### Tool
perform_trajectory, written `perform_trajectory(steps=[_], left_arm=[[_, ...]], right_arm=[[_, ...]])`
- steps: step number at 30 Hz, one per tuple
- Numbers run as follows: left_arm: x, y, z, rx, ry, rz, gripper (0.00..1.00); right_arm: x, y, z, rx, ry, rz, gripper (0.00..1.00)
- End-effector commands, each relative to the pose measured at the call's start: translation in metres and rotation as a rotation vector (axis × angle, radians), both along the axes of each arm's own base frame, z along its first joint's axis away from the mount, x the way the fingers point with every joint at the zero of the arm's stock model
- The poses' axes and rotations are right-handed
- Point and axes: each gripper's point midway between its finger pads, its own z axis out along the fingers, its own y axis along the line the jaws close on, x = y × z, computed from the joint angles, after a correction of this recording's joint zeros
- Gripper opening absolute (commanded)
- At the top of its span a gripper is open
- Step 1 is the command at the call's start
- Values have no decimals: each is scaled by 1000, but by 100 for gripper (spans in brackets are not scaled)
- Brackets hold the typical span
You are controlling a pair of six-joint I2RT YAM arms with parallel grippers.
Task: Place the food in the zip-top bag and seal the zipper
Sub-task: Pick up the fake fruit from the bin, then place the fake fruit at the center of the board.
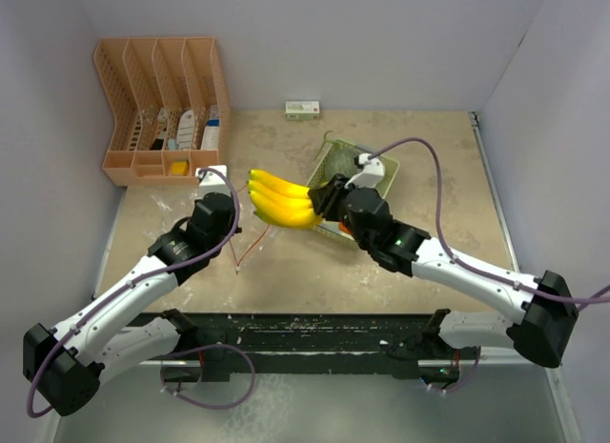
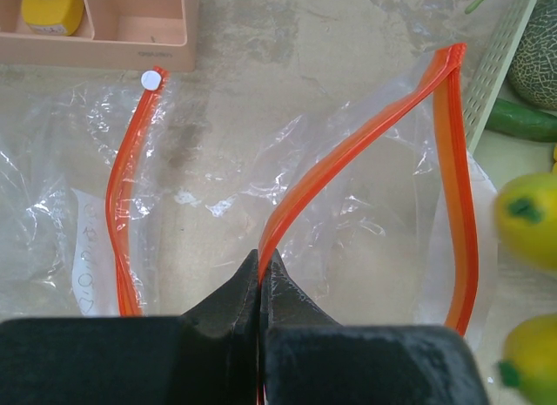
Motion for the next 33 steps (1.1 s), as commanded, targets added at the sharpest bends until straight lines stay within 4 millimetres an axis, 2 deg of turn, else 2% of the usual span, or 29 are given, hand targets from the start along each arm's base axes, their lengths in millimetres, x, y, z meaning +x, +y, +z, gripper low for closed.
perform_trajectory(steps=[1,5,7,8,13,17,21,29,33], left_arm=[[7,-3,13,-45,-68,5,0],[7,-2,12,-49,-73,8,0],[7,-3,11,-53,-72,8,0],[7,-3,13,-57,-76,8,0],[2,0,24,-80,-103,7,0],[-4,3,42,-105,-136,1,0],[-5,5,51,-116,-166,-3,0],[9,-14,39,-118,-135,-40,0],[11,-9,31,-94,-129,-18,0]], right_arm=[[-4,28,41,118,-41,-6,0],[-6,33,33,117,-12,-17,0],[-5,32,19,75,17,-32,0],[-3,33,25,79,17,-38,0],[0,30,-8,-19,69,-66,0],[2,15,-32,-109,102,-131,0],[2,14,-28,-146,75,-109,0],[-3,29,-21,-206,36,-56,0],[-6,13,-11,-175,27,-100,0]])
